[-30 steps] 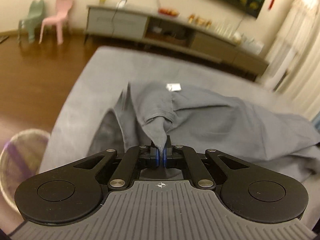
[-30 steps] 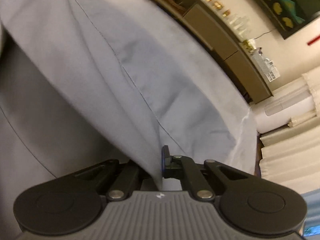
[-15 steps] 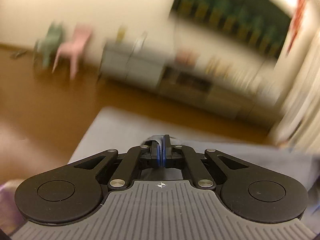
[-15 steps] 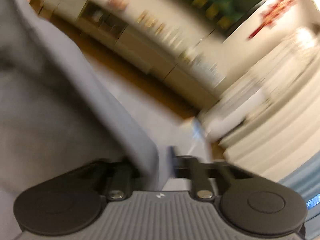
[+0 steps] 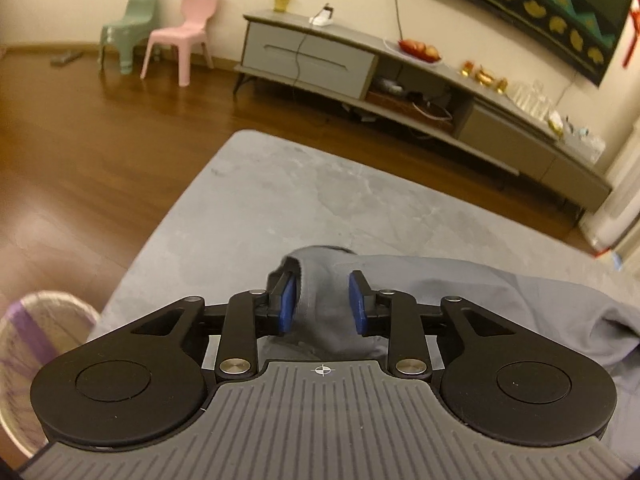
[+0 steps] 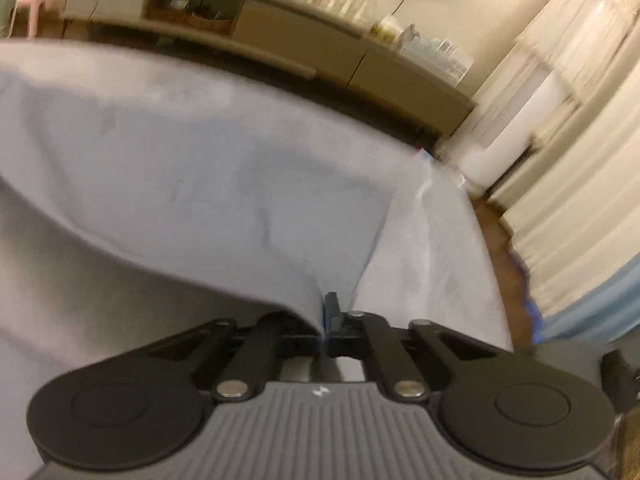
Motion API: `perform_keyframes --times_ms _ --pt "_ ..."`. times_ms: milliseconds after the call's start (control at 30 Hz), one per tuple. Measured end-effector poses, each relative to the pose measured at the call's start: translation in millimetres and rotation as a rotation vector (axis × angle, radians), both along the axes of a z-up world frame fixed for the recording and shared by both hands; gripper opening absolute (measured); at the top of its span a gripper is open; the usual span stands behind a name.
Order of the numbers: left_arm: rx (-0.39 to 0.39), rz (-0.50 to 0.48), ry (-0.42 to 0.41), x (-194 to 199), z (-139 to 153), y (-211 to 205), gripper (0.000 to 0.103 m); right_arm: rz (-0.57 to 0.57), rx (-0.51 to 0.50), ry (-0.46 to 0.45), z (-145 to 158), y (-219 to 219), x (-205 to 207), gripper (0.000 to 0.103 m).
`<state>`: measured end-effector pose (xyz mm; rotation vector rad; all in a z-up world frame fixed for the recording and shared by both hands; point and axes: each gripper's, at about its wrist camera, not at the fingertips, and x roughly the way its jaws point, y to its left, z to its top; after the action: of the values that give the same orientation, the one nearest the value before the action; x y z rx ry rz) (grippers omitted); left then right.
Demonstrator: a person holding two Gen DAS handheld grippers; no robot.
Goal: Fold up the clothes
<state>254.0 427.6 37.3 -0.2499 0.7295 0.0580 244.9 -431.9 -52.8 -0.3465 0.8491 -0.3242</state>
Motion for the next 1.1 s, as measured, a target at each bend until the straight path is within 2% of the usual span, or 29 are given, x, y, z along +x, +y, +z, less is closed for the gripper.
perform_keyframes --times_ms 33,100,133,167,200,233,267,300,367,433,467,567,633,700,800,867,933,967,1067,1100 --pt "0.003 0.02 -0.025 1.1 2.6 -0.2 0.0 -0.018 -0.022 -0.076 17.1 -1.4 1.6 0.001" --pt "-0.028 0.065 -0.077 3.7 11.7 3.7 0.0 -0.067 -0.004 -0.234 63.0 -7.0 7.8 0.001" --pt "-0.043 0.087 -0.103 5.0 16.2 5.7 0.0 -0.086 -0.029 -0.251 72.5 -7.0 18.1 0.001" --pt "-0.045 0.098 -0.094 9.9 16.7 5.1 0.0 -0.105 -0.055 -0.267 82.0 -7.1 28.4 0.001" --pt "-0.037 0.088 -0.046 17.1 11.8 1.1 0.0 -0.142 -0.09 -0.221 81.0 -9.1 44.6 0.003" --pt "-0.03 0.067 0.011 23.8 5.2 -4.1 0.0 -0.181 -0.103 -0.152 73.7 -14.6 60.7 0.011" --pt "-0.01 0.051 0.055 27.5 0.1 -10.6 0.0 -0.216 -0.089 -0.061 63.1 -21.5 74.4 0.033" --pt "0.022 0.038 0.078 26.6 -3.3 -18.6 0.0 -0.253 -0.067 0.044 50.3 -28.0 84.0 0.043" --pt "0.034 -0.006 0.079 15.6 -6.2 -28.3 0.0 -0.293 -0.075 0.055 39.9 -30.0 78.3 0.047" --pt "0.012 -0.037 0.073 -0.4 -6.0 -28.9 0.008 -0.293 -0.007 0.014 38.7 -25.1 52.1 0.051" --pt "-0.001 -0.036 0.065 -11.0 -4.0 -25.7 0.009 -0.289 0.038 -0.004 39.0 -22.9 37.8 0.055" --pt "-0.031 0.021 0.026 -44.8 1.9 -9.2 0.022 -0.293 0.202 -0.09 43.4 -11.0 -10.2 0.06" --pt "-0.069 0.078 -0.007 -72.5 3.7 6.3 0.048 -0.227 0.306 -0.13 51.6 13.8 -50.6 0.061" --pt "-0.089 0.137 0.0 -95.1 -0.8 18.2 0.06 -0.132 0.399 -0.156 61.4 41.4 -91.4 0.068" --pt "-0.096 0.135 0.072 -106.8 -13.7 19.5 0.063 0.006 0.471 -0.196 75.7 93.6 -137.5 0.081" --pt "-0.097 0.103 0.117 -108.3 -21.0 11.6 0.067 0.038 0.485 -0.212 75.1 116.7 -154.0 0.084" --pt "-0.097 0.075 0.128 -108.8 -25.5 -0.6 0.078 0.078 0.435 -0.188 70.5 142.5 -164.1 0.084" --pt "-0.084 0.072 0.129 -107.1 -27.7 -5.8 0.079 0.095 0.4 -0.18 68.5 153.9 -169.4 0.084" --pt "-0.064 0.07 0.111 -103.2 -33.1 -15.4 0.074 0.164 0.406 -0.163 62.8 180.8 -185.8 0.084" --pt "-0.069 0.065 0.093 -102.5 -34.8 -16.8 0.063 0.183 0.416 -0.156 60.2 191.2 -189.3 0.084"
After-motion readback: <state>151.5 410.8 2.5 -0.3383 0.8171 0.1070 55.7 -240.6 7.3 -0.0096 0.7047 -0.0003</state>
